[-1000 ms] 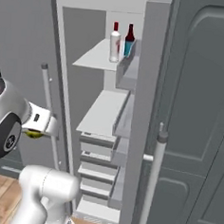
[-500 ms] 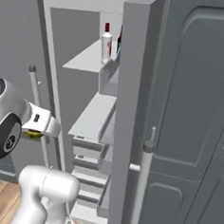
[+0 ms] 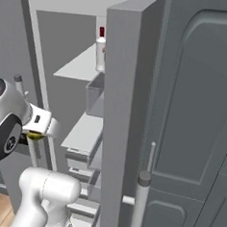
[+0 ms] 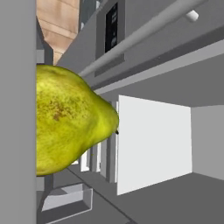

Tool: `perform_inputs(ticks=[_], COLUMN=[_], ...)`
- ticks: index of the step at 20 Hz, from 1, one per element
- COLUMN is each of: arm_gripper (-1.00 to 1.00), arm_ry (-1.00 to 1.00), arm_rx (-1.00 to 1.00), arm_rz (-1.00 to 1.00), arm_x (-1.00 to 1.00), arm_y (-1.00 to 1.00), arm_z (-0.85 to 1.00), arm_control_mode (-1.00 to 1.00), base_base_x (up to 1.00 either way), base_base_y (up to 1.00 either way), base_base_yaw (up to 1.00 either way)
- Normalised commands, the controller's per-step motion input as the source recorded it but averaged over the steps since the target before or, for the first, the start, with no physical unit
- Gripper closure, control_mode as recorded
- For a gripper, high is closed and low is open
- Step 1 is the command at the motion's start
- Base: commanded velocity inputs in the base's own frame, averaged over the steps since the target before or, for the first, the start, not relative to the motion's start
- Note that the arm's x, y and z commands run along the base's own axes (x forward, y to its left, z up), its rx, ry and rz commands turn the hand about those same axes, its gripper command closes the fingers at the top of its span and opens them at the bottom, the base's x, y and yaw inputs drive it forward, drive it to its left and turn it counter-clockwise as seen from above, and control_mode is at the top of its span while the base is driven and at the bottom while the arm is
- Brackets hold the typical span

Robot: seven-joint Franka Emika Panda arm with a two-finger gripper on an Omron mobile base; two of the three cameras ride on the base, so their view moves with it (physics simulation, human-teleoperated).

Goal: Place the beer and liquor on the top shelf of the fridge to keep them out of children's reach, and place the pear on lower shelves for easy access.

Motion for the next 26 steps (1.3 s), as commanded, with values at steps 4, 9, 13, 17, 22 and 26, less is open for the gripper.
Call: perform_inputs(ticks=[4, 9, 13, 17, 22, 26], arm_gripper=[1.00, 1.00, 1.00, 1.00, 1.00, 1.00], arm_ry=[-0.01, -0.01, 0.00, 0.00, 0.00, 0.00], arm_rx=[0.00, 0.00, 0.00, -0.01, -0.01, 0.00], arm_rz=[0.00, 0.00, 0.00, 0.00, 0.00, 0.00], arm_x=[0.17, 0.26, 0.35, 0.40, 0.42, 0.40], arm_y=[-0.25, -0.29, -0.06, -0.01, 0.00, -0.04], arm_z=[-0.15, -0.33, -0.42, -0.50, -0.57, -0.50], arm_control_mode=[-1.00, -1.00, -1.00, -1.00, -1.00, -1.00], base_base_x=[0.07, 0.00, 0.00, 0.00, 0.00, 0.00], base_base_y=[-0.07, 0.00, 0.00, 0.00, 0.00, 0.00], base_base_yaw=[0.00, 0.00, 0.00, 0.00, 0.00, 0.00])
